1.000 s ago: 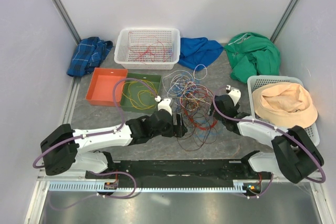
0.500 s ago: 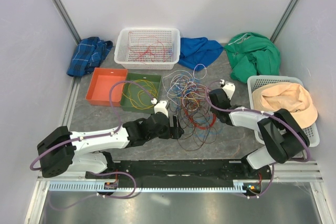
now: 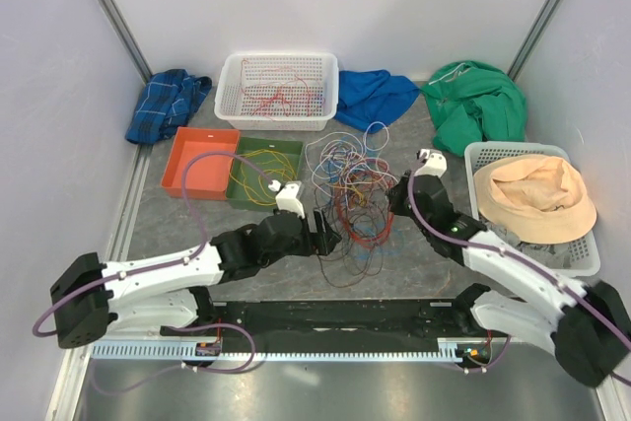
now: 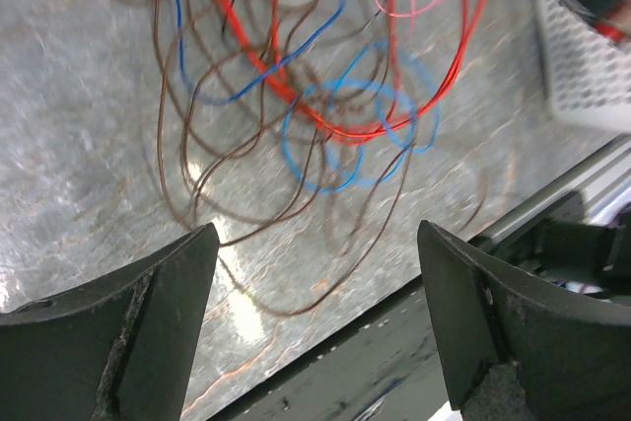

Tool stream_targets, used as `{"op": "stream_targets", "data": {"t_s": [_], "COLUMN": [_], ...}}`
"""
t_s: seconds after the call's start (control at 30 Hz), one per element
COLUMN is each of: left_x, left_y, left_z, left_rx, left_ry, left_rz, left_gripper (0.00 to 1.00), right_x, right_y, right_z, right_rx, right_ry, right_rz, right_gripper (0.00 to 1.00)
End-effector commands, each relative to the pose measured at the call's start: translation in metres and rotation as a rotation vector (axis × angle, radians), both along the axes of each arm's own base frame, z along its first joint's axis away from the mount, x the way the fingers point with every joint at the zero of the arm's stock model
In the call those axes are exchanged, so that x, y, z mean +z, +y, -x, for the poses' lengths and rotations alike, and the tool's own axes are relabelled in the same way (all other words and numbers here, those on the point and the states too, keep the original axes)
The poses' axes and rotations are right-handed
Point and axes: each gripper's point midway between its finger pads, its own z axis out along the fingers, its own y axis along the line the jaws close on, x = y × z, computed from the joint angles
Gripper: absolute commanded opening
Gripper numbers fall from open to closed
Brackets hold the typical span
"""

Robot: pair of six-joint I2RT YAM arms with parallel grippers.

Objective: Untangle the cables

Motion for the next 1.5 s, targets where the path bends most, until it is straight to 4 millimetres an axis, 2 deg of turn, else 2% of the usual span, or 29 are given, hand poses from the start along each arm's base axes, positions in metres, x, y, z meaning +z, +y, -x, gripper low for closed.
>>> {"op": "stream_targets", "data": {"t_s": [0.0,0.23,0.3,0.33,0.47,0.5,0.53,0.57,0.73,0.77,0.8,0.87,1.07,1.33,1.4,1.47], "left_x": [0.052,0.122,0.131,0.144,0.157,0.158,0.148,0.159,0.161,0.153,0.161,0.162,0.150,0.126,0.125,0.129], "left_y": [0.001,-0.007,-0.013,-0.018,-0.039,-0.046,-0.054,-0.061,-0.094,-0.100,-0.104,-0.110,-0.128,-0.137,-0.137,-0.135], "left_z": [-0.020,-0.034,-0.035,-0.037,-0.037,-0.034,-0.034,-0.033,-0.017,-0.017,-0.013,-0.012,-0.022,-0.043,-0.043,-0.040], "left_rx": [0.059,0.043,0.022,0.011,-0.050,-0.083,-0.112,-0.132,-0.279,-0.297,-0.321,-0.341,-0.341,-0.268,-0.272,-0.283], "left_ry": [-0.150,-0.343,-0.374,-0.409,-0.468,-0.473,-0.471,-0.503,-0.520,-0.510,-0.525,-0.525,-0.503,-0.466,-0.464,-0.468], "left_rz": [0.090,0.185,0.200,0.227,0.295,0.312,0.300,0.356,0.455,0.452,0.487,0.503,0.473,0.405,0.406,0.409], "left_gripper": [0.89,0.89,0.89,0.89,0.87,0.85,0.84,0.83,0.82,0.82,0.82,0.82,0.79,0.52,0.40,0.29], "right_x": [0.062,0.122,0.134,0.145,0.171,0.174,0.180,0.186,0.201,0.202,0.201,0.200,0.200,0.206,0.207,0.206], "right_y": [0.018,0.030,0.033,0.038,0.049,0.052,0.053,0.055,0.057,0.056,0.055,0.054,0.056,0.055,0.053,0.047], "right_z": [0.011,0.022,0.024,0.026,0.034,0.036,0.038,0.043,0.052,0.053,0.054,0.056,0.061,0.067,0.068,0.068], "right_rx": [0.090,0.169,0.193,0.218,0.282,0.294,0.302,0.323,0.350,0.350,0.349,0.348,0.367,0.379,0.374,0.356], "right_ry": [-0.098,-0.183,-0.204,-0.216,-0.242,-0.239,-0.246,-0.250,-0.267,-0.265,-0.263,-0.260,-0.250,-0.258,-0.262,-0.266], "right_rz": [-0.089,-0.170,-0.194,-0.215,-0.281,-0.300,-0.316,-0.337,-0.391,-0.390,-0.389,-0.387,-0.408,-0.426,-0.424,-0.408], "right_gripper": [0.00,0.00,0.00,0.00,0.00,0.00,0.00,0.00,0.00,0.00,0.00,0.00,0.00,0.00,0.00,0.27]}}
